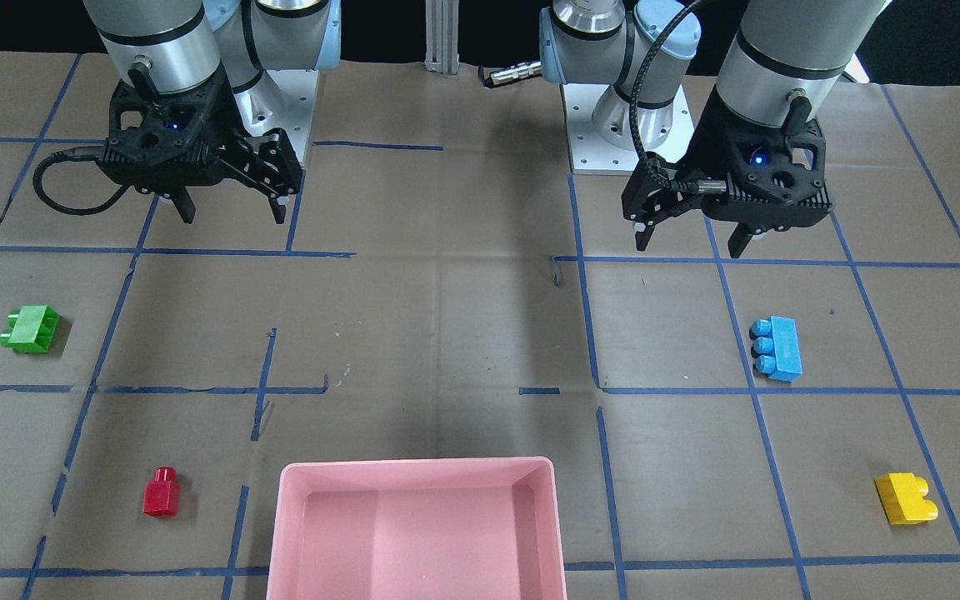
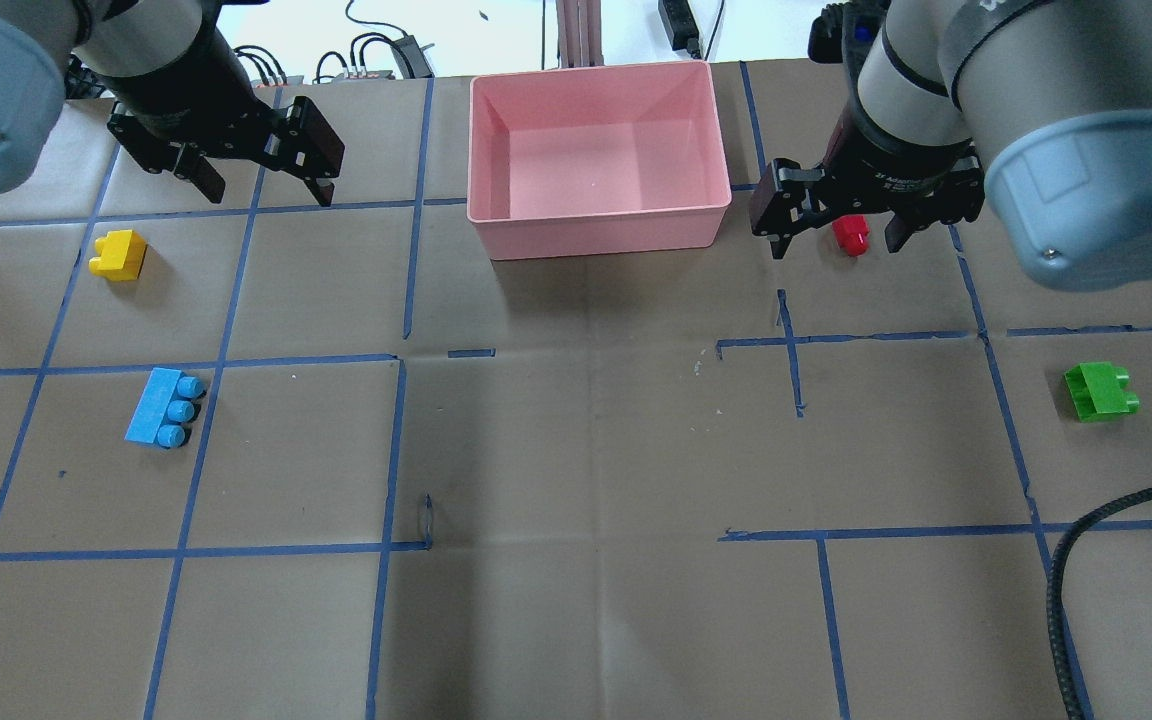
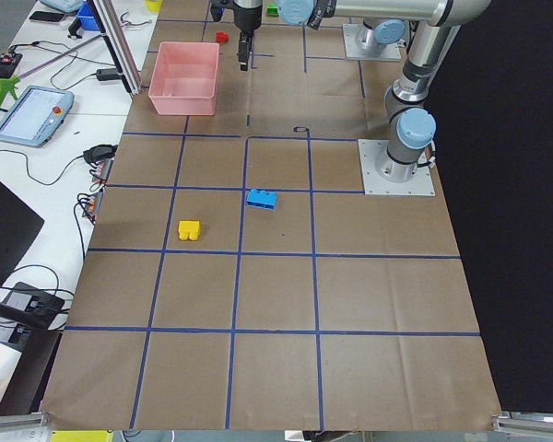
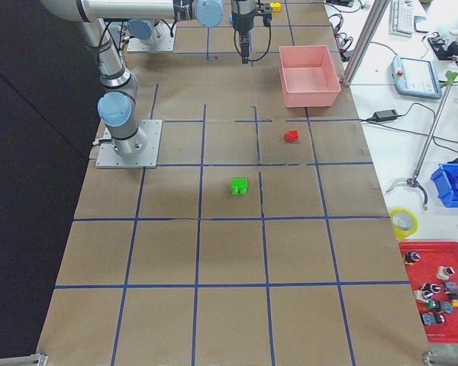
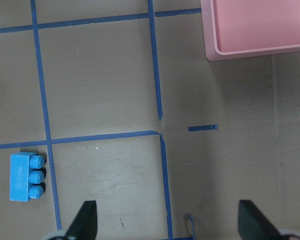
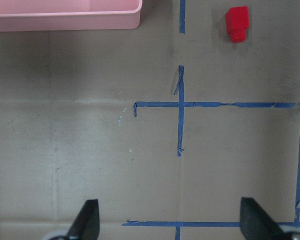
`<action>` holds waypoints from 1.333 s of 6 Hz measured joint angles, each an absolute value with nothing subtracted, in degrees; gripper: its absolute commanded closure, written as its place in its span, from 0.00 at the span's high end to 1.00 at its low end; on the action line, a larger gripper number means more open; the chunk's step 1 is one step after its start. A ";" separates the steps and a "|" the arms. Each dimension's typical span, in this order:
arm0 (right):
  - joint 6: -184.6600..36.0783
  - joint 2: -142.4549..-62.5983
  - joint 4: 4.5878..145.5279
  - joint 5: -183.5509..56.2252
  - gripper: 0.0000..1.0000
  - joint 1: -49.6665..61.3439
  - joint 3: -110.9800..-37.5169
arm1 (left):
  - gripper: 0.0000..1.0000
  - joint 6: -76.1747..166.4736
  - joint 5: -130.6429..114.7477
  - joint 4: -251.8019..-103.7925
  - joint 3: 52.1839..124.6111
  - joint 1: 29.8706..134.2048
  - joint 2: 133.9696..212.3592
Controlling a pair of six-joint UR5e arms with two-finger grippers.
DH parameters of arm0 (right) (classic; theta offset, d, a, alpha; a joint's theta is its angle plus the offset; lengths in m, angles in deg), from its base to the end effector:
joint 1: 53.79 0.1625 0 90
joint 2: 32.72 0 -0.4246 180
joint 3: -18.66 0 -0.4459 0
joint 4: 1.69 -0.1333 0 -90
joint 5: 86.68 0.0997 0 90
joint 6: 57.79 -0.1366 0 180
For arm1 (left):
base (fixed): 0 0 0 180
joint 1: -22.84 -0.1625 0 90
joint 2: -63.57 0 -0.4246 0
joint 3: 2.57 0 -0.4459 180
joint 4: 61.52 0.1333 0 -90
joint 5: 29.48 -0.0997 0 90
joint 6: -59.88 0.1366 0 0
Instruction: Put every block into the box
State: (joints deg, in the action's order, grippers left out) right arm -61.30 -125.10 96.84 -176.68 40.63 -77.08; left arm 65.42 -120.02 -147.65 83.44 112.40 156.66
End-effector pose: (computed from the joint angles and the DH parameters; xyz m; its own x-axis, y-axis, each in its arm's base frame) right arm 0.1745 -0.5272 0.4335 -0.9999 -0.0161 -0.0055 -0.0156 0.9958 -0.0899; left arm -0.1276 -0.5804 0.4657 -0.9960 0.0878 -0.0174 0.0889 0.9927 -0.0819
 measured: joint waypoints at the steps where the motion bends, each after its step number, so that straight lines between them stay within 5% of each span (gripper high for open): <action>1: -61.31 -125.10 96.84 -176.68 1.00 40.64 -77.15 | 0.99 65.42 -120.05 -147.65 83.58 112.40 156.51; 8: -61.30 -125.09 96.84 -176.46 1.00 40.69 -76.81 | 0.99 68.31 -120.34 -147.39 84.21 109.28 155.77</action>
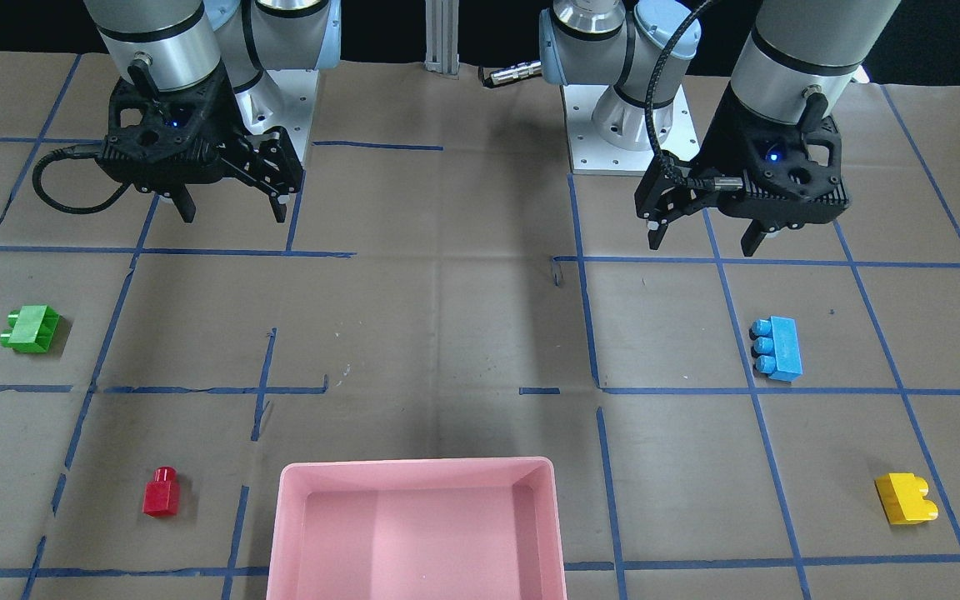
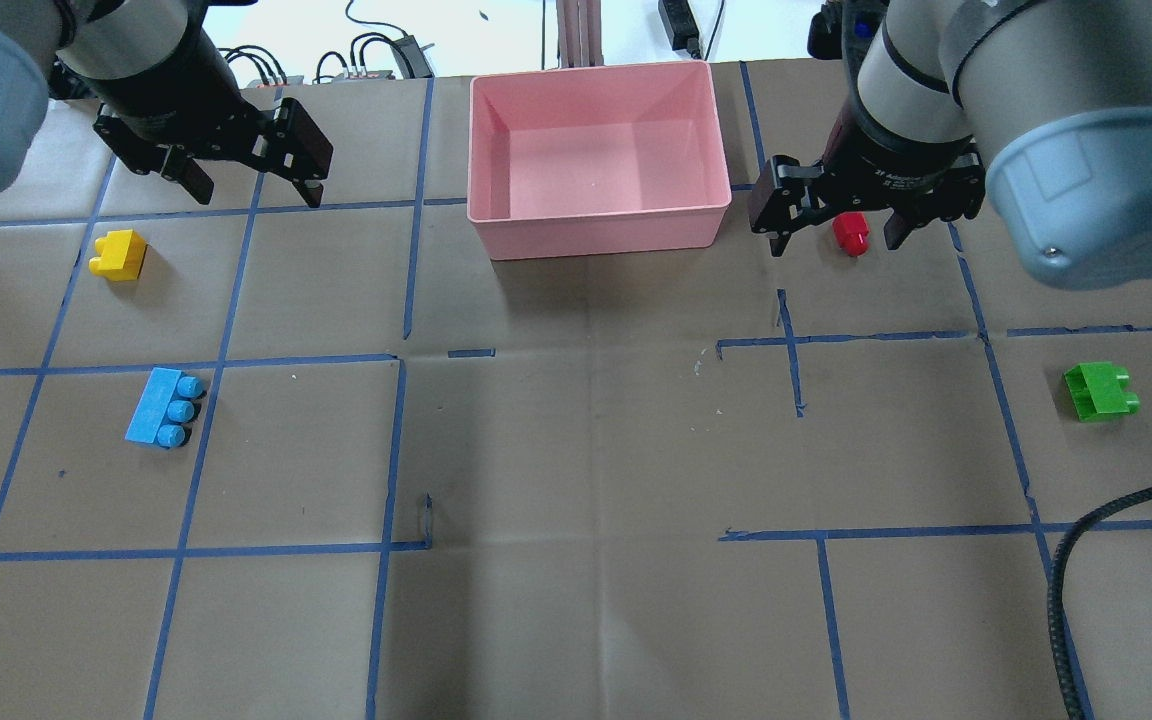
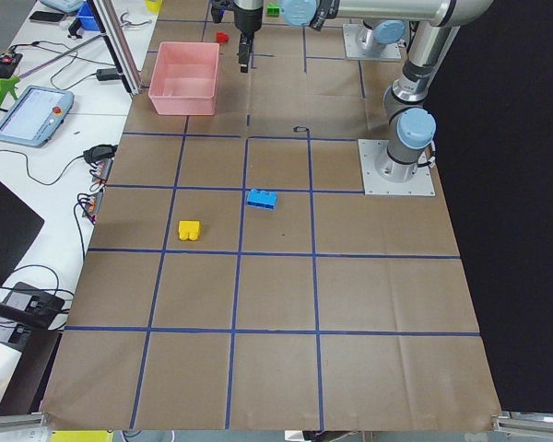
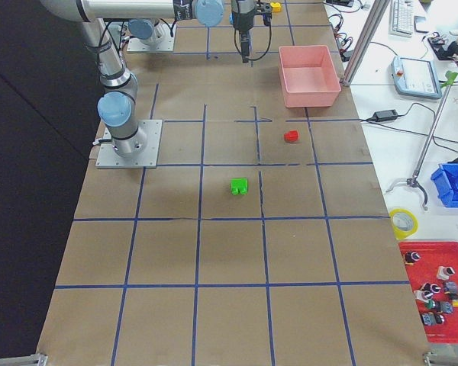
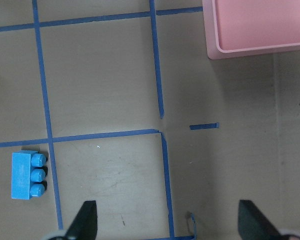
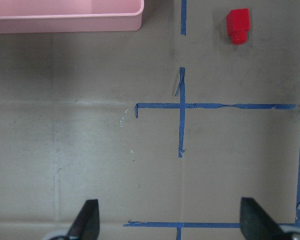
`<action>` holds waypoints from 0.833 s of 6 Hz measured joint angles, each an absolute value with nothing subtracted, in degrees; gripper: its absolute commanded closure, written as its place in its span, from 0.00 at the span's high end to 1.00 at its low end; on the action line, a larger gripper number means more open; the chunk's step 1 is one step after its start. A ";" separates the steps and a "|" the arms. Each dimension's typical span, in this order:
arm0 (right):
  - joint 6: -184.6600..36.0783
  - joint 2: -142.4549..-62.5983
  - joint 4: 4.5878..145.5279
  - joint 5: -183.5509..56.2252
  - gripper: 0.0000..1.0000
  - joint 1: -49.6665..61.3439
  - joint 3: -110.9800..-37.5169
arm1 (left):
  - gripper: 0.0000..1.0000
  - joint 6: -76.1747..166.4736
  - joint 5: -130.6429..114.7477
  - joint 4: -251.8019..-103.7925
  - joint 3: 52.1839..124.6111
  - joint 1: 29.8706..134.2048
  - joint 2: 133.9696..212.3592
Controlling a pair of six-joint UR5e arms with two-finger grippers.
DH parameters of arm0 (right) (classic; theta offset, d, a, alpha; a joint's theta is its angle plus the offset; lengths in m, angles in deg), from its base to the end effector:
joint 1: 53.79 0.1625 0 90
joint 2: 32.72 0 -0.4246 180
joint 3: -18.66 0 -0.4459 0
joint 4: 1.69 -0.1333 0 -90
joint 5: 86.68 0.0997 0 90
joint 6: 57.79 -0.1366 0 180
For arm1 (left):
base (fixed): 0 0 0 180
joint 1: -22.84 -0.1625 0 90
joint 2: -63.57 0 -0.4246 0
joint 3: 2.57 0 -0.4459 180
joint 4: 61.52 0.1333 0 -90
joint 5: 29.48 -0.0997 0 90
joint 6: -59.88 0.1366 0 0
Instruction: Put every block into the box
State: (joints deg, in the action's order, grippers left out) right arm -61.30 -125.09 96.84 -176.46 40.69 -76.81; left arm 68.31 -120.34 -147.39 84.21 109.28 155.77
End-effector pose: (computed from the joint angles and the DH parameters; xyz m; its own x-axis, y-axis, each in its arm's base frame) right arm 0.1756 -0.5278 0.4361 -0.9998 -0.0176 -0.0096 -0.0166 0.9954 -0.0942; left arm -0.0954 -0.5807 0.4676 -0.9962 0.0830 -0.0279 0.0851 0.9926 -0.0866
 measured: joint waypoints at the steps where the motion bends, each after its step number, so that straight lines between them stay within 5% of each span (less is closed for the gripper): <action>1: -61.28 -125.12 96.81 -176.38 1.00 40.67 -77.03 | 0.99 72.94 -120.26 -147.46 84.74 104.32 155.45; 5: -61.28 -125.22 96.16 -176.10 1.00 40.80 -77.58 | 0.99 96.12 -120.23 -147.16 87.64 83.92 155.26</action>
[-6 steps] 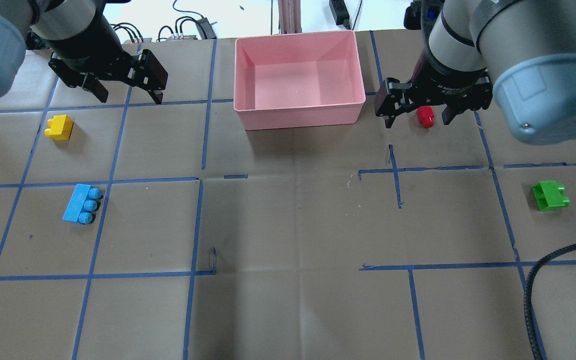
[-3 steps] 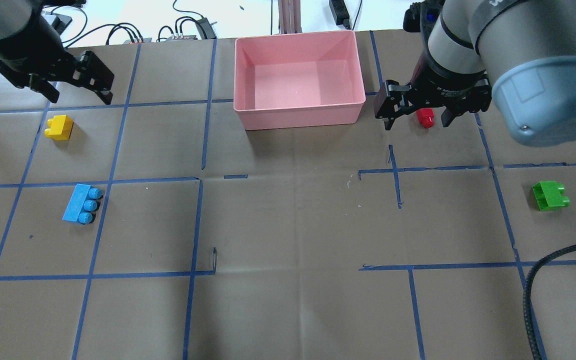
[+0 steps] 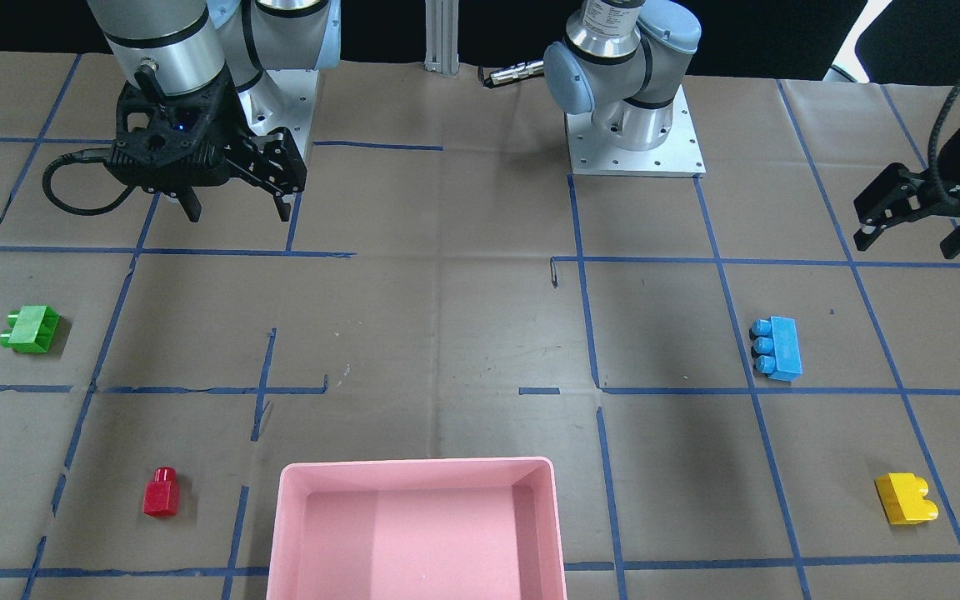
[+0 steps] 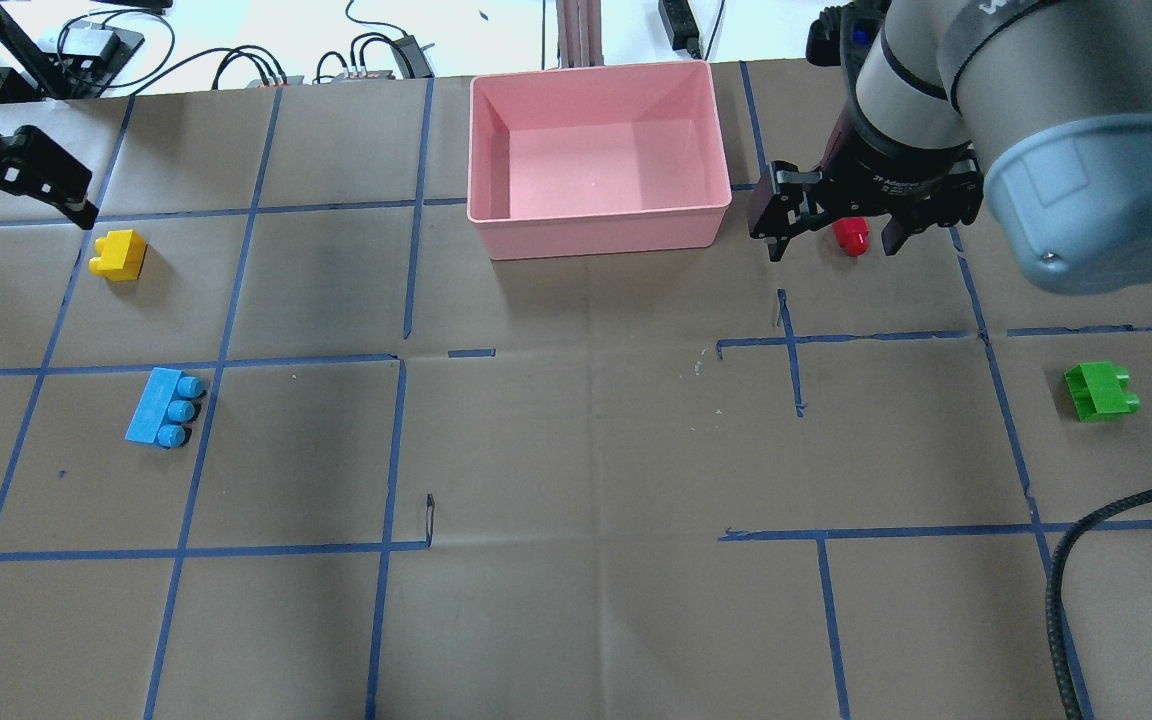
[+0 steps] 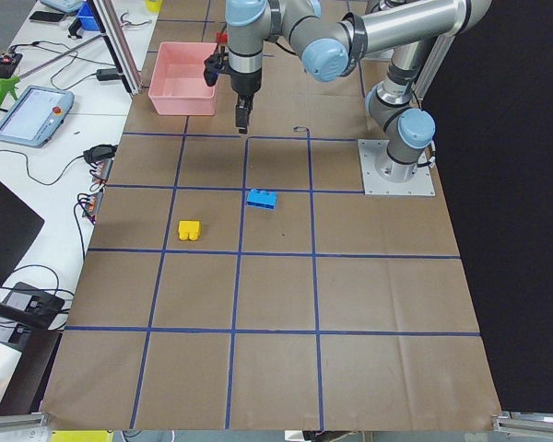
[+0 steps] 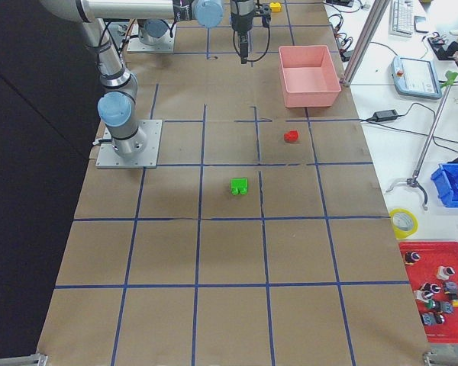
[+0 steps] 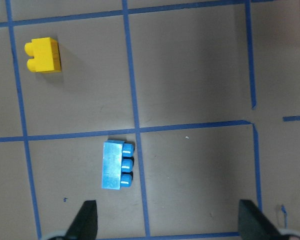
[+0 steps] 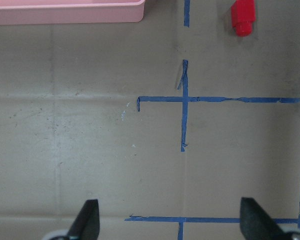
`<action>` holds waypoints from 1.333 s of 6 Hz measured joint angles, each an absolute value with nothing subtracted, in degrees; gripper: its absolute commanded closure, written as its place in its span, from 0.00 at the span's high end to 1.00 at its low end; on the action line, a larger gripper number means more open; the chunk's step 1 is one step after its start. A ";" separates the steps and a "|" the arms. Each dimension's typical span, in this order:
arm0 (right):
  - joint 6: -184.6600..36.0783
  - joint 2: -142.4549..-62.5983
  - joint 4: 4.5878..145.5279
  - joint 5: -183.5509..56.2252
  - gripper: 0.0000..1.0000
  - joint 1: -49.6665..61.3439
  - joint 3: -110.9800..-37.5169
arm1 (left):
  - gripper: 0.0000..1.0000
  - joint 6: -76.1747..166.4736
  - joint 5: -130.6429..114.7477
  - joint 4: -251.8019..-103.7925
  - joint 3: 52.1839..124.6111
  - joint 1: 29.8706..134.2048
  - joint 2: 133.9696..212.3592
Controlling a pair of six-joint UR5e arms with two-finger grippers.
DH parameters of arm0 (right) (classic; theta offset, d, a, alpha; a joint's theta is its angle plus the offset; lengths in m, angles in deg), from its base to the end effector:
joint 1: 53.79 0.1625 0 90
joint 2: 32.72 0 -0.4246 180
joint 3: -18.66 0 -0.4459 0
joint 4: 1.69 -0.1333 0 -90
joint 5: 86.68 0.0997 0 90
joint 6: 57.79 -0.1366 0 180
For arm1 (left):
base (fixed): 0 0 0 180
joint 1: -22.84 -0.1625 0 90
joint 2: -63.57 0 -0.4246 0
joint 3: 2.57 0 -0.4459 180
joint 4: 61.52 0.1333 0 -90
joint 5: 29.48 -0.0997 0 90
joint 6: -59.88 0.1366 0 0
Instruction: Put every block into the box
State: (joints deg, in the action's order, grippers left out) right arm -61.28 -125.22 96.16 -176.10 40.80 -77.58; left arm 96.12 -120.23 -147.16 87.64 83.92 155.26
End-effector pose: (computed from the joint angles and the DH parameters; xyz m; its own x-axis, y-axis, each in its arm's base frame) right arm 0.1771 -0.5232 0.4285 -0.9997 -0.0201 -0.0144 -0.0190 0.9973 -0.0709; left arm 0.1575 -0.5570 0.4399 -0.9913 0.1266 -0.0359 0.1276 0.9915 -0.0269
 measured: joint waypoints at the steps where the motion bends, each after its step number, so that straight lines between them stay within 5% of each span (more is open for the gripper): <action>1: -61.28 -125.22 95.80 -176.10 1.00 40.85 -77.67 | 0.99 98.80 -119.97 -146.95 89.09 80.88 155.28; 5: -57.79 -125.03 96.37 -176.81 1.00 40.05 -77.94 | 0.99 94.98 -116.35 -139.54 94.91 79.63 160.51; 8: -37.97 -125.61 96.48 -176.27 0.99 27.22 -78.42 | 0.99 95.32 -116.43 -123.91 102.42 82.41 165.86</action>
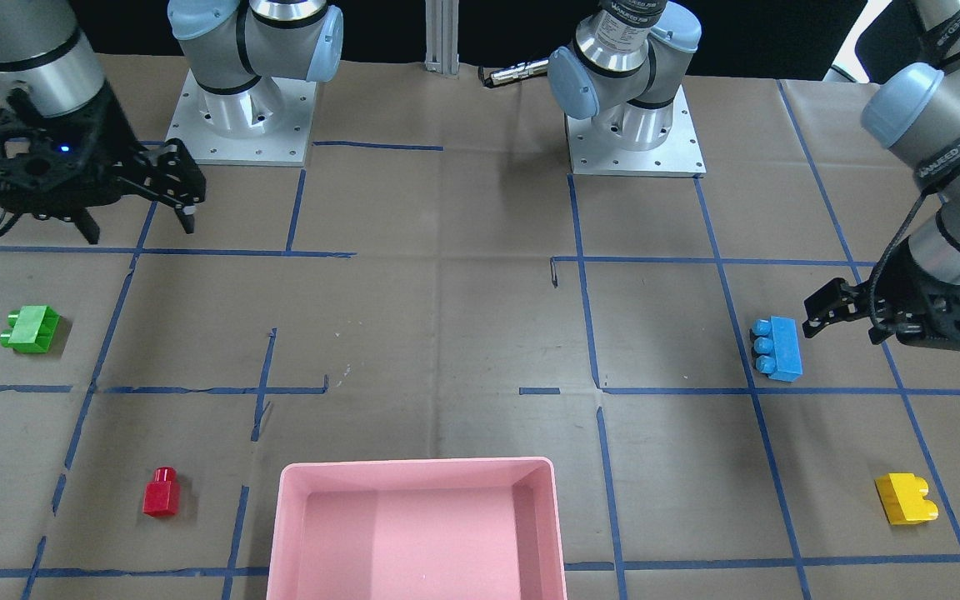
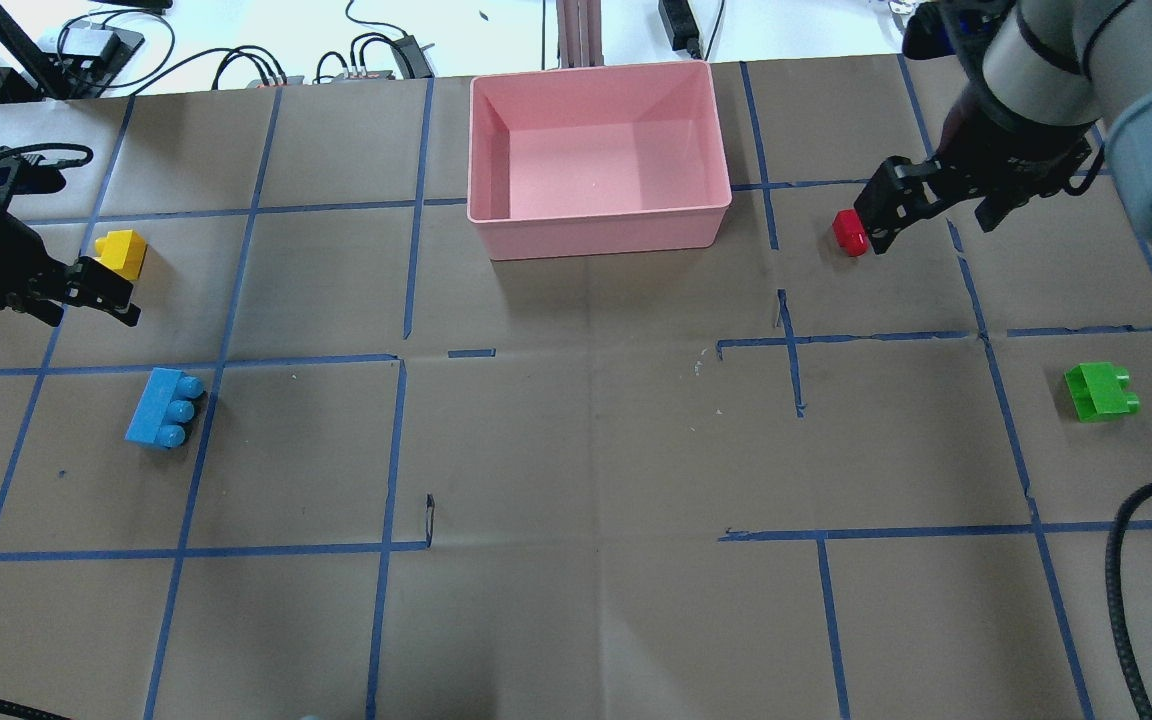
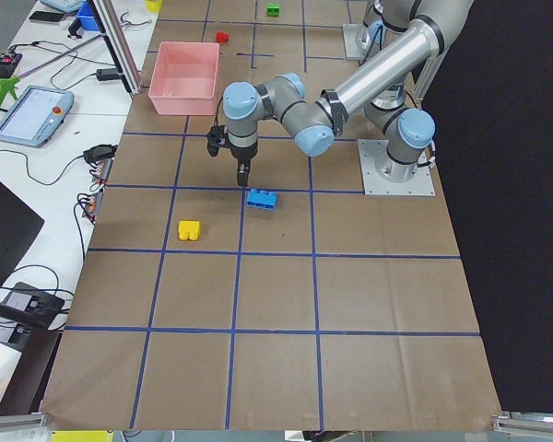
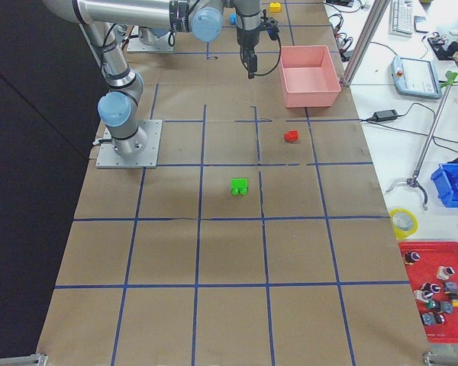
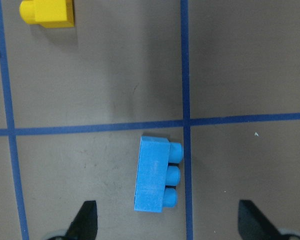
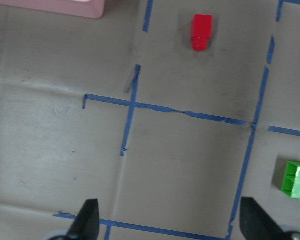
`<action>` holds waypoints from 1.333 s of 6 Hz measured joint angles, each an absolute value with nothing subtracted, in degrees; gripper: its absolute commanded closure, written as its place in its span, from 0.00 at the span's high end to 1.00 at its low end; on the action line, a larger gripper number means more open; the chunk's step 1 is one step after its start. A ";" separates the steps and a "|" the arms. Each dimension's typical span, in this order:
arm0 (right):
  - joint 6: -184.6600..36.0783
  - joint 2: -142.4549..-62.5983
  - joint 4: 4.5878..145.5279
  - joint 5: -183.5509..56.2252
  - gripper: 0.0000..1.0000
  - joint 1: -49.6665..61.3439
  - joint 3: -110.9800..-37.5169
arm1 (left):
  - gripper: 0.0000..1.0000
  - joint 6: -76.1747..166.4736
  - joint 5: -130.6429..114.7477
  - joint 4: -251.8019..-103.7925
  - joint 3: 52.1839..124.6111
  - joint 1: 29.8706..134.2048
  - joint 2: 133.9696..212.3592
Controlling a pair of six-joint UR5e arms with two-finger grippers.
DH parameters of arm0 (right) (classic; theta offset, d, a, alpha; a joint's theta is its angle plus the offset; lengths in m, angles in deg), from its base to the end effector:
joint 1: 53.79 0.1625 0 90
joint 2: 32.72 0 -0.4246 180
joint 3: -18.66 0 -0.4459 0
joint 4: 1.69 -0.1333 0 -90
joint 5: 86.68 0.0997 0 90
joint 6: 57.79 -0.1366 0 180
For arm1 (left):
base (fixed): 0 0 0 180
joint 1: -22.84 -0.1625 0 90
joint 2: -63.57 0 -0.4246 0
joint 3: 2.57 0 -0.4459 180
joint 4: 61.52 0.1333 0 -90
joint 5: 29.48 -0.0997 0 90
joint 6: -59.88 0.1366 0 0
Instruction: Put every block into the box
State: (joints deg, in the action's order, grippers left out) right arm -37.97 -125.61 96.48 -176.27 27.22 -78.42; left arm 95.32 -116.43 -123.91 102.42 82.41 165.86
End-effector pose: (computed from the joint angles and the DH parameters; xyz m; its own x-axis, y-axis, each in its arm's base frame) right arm 0.0495 -0.5467 0.4246 -0.9821 -0.1876 0.0168 -0.1883 0.9798 -0.0677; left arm 0.1762 -0.5775 0.2372 -0.9953 0.0881 0.0400 0.0867 0.9956 -0.0355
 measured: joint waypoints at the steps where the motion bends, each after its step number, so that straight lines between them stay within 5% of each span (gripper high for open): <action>1: -31.81 -125.77 96.96 -176.07 0.99 21.92 -78.82 | 0.99 96.02 -116.45 -119.10 105.01 83.02 167.89; 4: -19.56 -125.04 103.94 -175.26 0.99 8.87 -81.52 | 0.99 98.10 -116.60 -112.52 111.17 83.07 170.52; 8: -6.66 -121.89 120.66 -166.18 0.99 -6.04 -97.74 | 0.99 100.71 -118.48 -108.35 113.60 82.53 170.53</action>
State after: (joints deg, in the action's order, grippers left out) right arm -6.66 -121.89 120.66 -166.18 -6.04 -97.74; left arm 100.71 -118.48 -108.35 113.60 82.53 170.53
